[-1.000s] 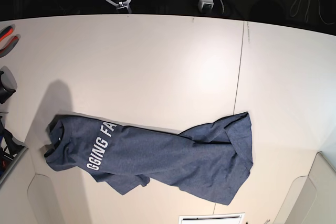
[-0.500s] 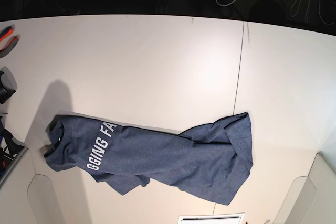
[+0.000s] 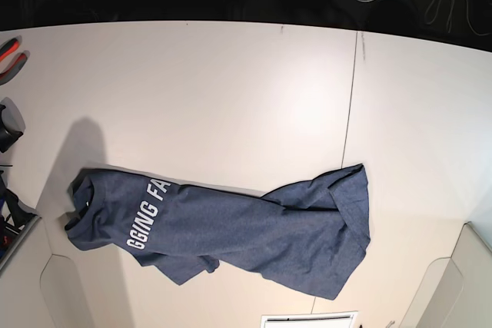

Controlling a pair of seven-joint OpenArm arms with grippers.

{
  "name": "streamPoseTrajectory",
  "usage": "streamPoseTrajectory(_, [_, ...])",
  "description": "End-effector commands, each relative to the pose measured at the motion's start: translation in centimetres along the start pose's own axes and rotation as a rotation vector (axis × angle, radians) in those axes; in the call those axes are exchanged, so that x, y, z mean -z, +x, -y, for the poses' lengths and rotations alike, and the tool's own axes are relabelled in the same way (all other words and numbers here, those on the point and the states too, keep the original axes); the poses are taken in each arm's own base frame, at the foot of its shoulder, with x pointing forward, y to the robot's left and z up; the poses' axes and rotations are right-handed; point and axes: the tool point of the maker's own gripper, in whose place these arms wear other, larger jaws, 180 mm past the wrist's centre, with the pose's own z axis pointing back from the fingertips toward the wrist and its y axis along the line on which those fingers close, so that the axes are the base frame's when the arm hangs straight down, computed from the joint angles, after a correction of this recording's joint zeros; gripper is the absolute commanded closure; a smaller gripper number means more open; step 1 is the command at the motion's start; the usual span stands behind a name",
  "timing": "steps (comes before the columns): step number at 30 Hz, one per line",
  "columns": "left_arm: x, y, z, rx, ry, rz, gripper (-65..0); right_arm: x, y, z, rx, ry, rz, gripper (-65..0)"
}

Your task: Layout the t-shirt on the table in an organized manner, then fold the t-shirt properly

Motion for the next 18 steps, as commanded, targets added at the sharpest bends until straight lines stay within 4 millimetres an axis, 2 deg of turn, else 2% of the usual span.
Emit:
streamPoseTrajectory(1, [-1.1,0.0,0.2,0.005,-0.019,0.009,0.0,-1.1,0.1,-0.1,0.003,0.002,0.022,0.0])
streamPoseTrajectory(6, [-4.5,1.9,1.3,0.012,-0.122,0.049,0.0,-4.6,1.6,0.2,0.016,-0.016,0.078,0.0])
streamPoseTrajectory(10, [-7.5,4.4,2.9,0.029,-0.267,0.126,0.0,-7.0,3.5,1.6,0.018,-0.055,0.133,0.0])
streamPoseTrajectory(14, [-9.5,7.8,1.0,0.023,-0.227,0.228,0.0,-9.1,6.2,3.7,0.018,-0.113,0.205,0.0])
streamPoseTrajectory(18, [-10.9,10.9,-1.4,-0.003,-0.168,0.329,0.0,-10.3,9.9,5.7,0.015,-0.166,0.302,0.0])
